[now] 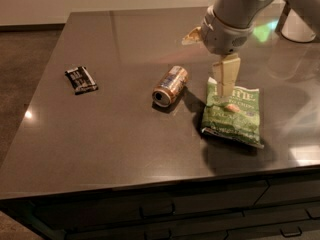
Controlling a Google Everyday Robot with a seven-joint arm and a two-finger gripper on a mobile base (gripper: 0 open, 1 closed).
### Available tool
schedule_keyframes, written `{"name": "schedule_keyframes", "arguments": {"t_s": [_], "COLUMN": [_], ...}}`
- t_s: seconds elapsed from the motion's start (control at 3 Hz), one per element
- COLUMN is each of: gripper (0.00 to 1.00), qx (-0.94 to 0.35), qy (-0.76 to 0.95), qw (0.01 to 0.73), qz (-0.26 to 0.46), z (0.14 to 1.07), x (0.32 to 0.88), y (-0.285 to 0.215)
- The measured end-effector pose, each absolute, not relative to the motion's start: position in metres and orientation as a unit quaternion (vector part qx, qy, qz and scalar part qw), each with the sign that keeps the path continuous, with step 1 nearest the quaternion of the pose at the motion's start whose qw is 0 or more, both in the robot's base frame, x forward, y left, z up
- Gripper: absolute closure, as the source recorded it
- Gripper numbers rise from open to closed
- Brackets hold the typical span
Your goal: Place orange can upright
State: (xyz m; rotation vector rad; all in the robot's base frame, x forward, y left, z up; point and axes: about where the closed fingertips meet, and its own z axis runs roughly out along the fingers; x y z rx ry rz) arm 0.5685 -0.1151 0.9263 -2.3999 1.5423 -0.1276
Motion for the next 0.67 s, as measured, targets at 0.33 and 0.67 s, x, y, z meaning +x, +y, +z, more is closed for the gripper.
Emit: {"name": "schedule_keyframes", "arguments": {"t_s": [0.33, 0.67], "gripper": [0.0, 0.0], "qx": [-0.852, -0.871], "qy": [0.501, 0.472], "qw": [0.143, 0.133], "qz": [-0.043, -0.041], "z": [0.923, 0.916], "x": [0.582, 0.59], "y": [-0.095, -0.077]}}
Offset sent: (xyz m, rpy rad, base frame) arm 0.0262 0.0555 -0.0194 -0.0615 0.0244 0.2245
